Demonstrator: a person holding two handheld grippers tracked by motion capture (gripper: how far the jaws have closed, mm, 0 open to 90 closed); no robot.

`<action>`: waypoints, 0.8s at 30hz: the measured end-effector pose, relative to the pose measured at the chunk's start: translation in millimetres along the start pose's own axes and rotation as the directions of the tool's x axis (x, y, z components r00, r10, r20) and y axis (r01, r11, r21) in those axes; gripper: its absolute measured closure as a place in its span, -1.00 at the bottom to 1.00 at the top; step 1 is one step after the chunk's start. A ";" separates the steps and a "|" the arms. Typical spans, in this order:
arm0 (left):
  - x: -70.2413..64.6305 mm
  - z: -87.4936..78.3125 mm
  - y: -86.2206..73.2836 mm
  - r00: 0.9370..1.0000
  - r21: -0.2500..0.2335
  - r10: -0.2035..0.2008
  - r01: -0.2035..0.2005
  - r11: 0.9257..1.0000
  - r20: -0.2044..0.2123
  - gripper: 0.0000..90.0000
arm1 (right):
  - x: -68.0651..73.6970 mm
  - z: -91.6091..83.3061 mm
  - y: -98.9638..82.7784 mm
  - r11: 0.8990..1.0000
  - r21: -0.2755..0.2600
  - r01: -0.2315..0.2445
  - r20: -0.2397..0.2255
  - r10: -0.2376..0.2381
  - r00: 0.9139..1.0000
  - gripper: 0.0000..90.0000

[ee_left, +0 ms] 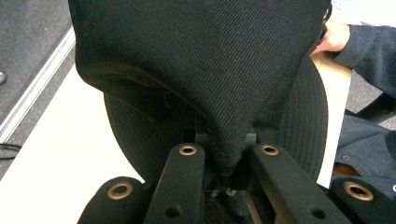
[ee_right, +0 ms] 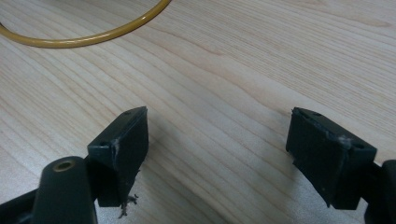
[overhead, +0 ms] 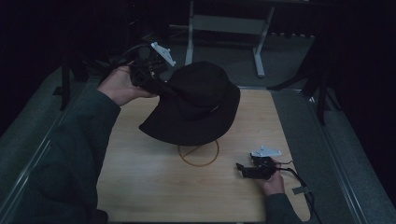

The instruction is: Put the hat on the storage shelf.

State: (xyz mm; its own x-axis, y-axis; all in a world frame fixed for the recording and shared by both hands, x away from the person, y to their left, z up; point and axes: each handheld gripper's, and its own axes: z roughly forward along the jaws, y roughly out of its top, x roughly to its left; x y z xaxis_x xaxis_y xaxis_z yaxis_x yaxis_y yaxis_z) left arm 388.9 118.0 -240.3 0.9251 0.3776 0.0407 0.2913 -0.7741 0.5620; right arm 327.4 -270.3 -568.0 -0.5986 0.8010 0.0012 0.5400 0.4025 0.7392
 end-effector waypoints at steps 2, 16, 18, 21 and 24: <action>-0.5 2.9 1.2 1.000 0.004 0.001 -0.001 1.000 0.004 0.93 | 0.1 0.0 0.0 1.000 0.000 -0.001 0.000 0.001 1.000 -0.53; -6.4 25.1 5.6 0.999 0.032 0.032 -0.032 0.999 0.016 0.92 | 0.1 -0.2 0.1 1.000 0.002 -0.003 -0.001 0.003 1.000 -0.54; -7.2 27.7 5.5 0.999 0.038 0.030 -0.031 0.999 0.017 0.92 | 0.0 -0.1 0.0 1.000 0.001 -0.001 -0.001 0.001 1.000 -0.53; -7.3 31.7 4.9 0.999 0.043 0.032 -0.033 0.999 0.017 0.92 | 0.0 -0.1 0.0 1.000 0.001 -0.001 0.000 0.001 1.000 -0.54; -6.6 36.0 3.6 0.999 0.055 0.028 -0.029 0.998 0.023 0.90 | 0.0 -0.2 0.1 1.000 0.001 0.000 0.000 0.000 1.000 -0.54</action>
State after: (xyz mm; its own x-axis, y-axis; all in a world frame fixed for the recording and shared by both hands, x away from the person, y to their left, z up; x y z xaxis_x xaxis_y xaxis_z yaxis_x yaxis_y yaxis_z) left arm 392.6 94.4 -268.2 0.9381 0.3445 0.0372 0.2776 -0.8115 0.5142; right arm 327.3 -270.4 -567.8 -0.5984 0.8012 0.0016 0.5411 0.4027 0.7383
